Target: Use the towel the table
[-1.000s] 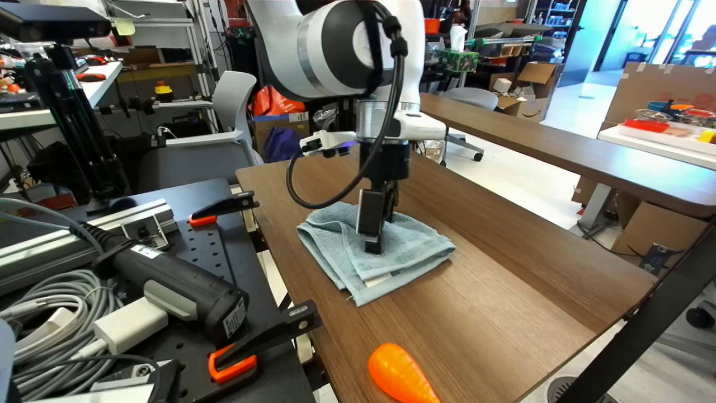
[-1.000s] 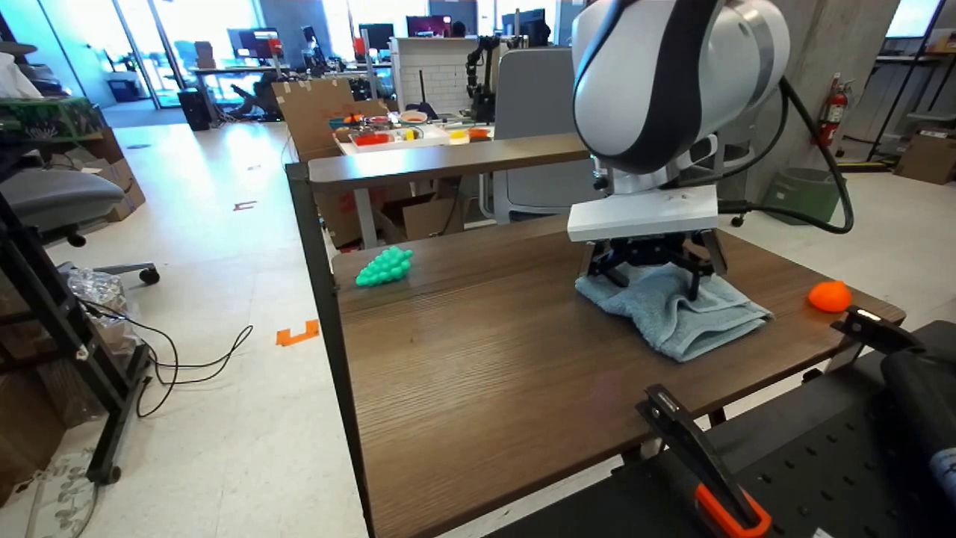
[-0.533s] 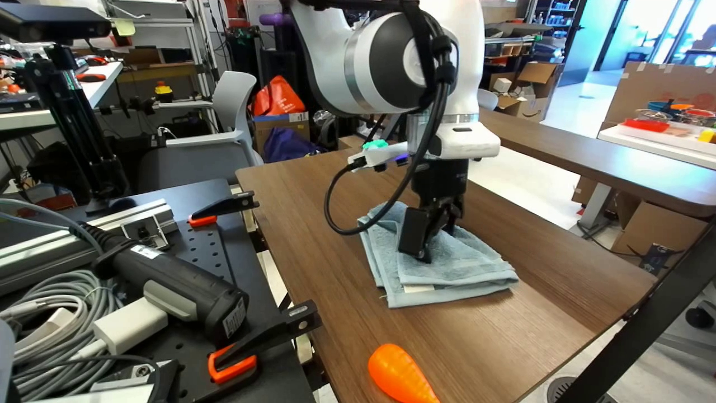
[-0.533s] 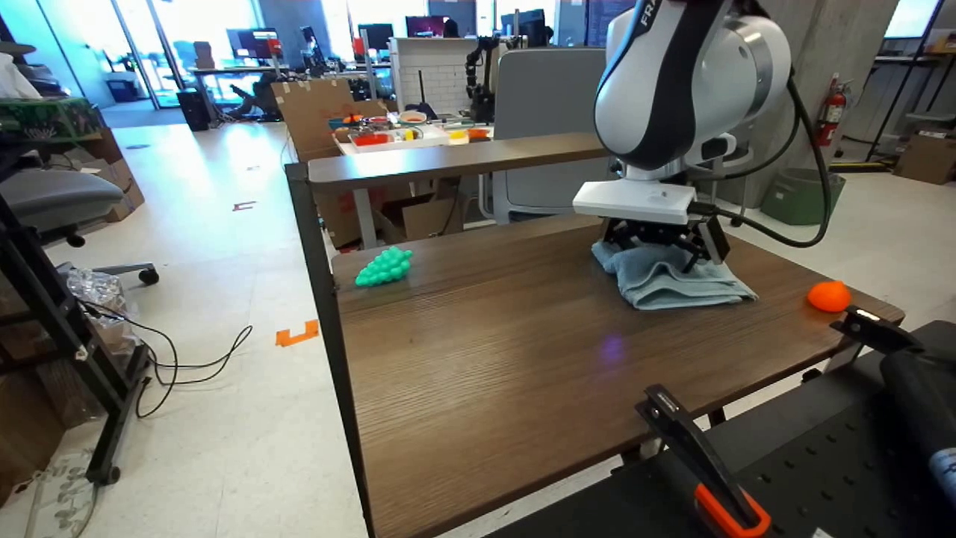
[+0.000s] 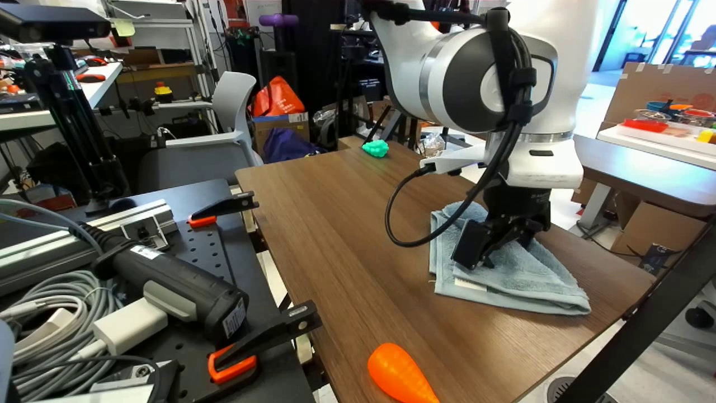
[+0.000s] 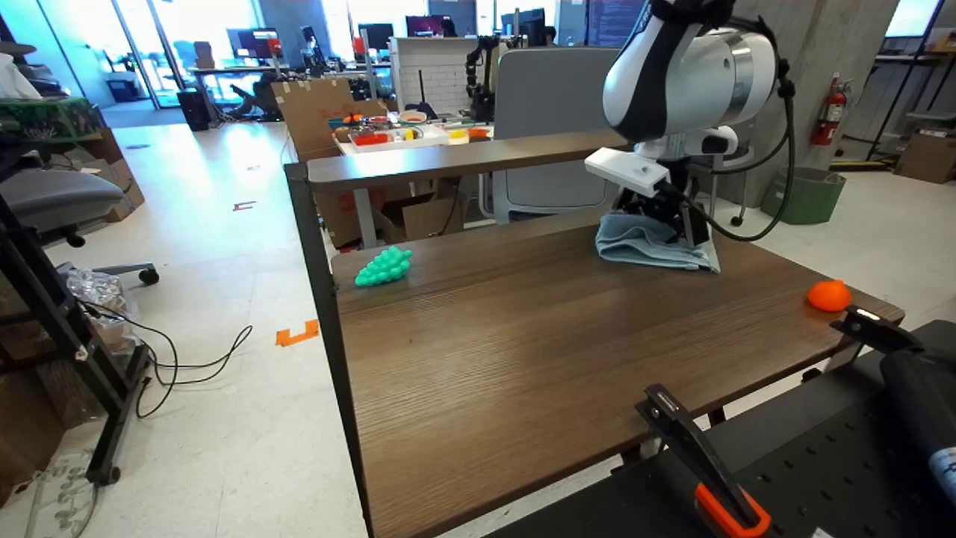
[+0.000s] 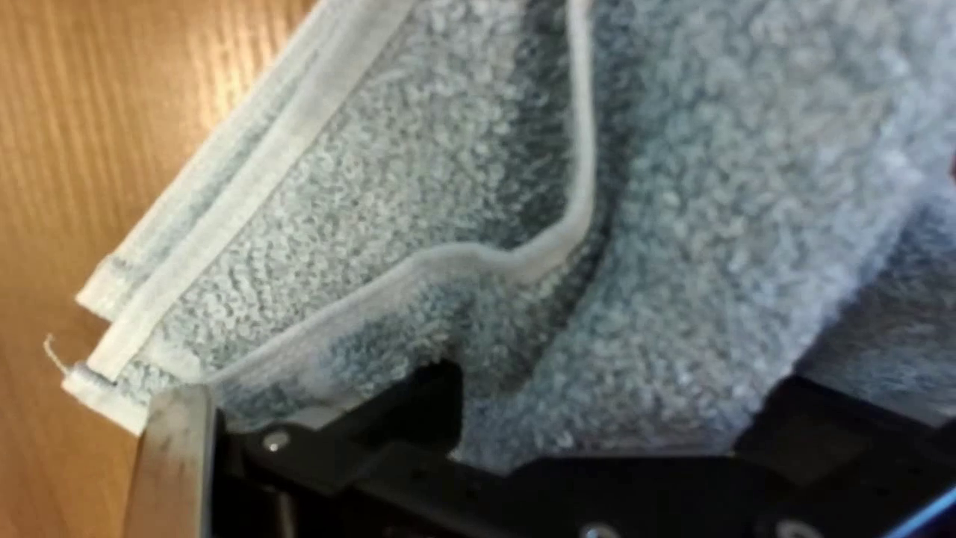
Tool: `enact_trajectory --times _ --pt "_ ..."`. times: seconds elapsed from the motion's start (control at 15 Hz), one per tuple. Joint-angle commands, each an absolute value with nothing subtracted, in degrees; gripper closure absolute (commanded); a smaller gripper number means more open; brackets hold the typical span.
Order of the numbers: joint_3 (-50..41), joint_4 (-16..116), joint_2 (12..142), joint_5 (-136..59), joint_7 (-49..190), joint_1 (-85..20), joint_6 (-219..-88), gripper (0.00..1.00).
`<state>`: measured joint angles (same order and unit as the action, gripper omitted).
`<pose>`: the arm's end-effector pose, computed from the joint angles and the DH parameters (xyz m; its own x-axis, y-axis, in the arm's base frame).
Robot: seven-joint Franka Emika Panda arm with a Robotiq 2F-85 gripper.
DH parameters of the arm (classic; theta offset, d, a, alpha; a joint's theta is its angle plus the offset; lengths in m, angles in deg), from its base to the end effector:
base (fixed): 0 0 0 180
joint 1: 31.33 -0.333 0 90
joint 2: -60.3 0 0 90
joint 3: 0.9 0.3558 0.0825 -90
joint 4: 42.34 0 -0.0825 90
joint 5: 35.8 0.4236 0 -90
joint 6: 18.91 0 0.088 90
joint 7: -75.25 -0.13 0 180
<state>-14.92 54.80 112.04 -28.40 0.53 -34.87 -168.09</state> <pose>0.7049 -0.1201 0.0549 0.0662 -0.9897 0.1271 -0.9977 -0.0672 -0.0036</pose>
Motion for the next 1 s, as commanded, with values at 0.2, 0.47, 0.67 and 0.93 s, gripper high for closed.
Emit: enact_trajectory --times 0.2,0.47,0.67,0.93 --pt "-7.79 48.99 116.11 -26.82 -1.8 -38.47 -171.28 0.0" --pt "-5.12 51.26 114.51 -29.19 1.03 -43.76 -171.55 0.0" --pt "-3.86 54.42 113.52 -30.18 5.09 -46.04 -170.18 0.0" --pt "-4.86 63.35 106.88 -31.63 11.64 -46.16 -168.75 0.0"
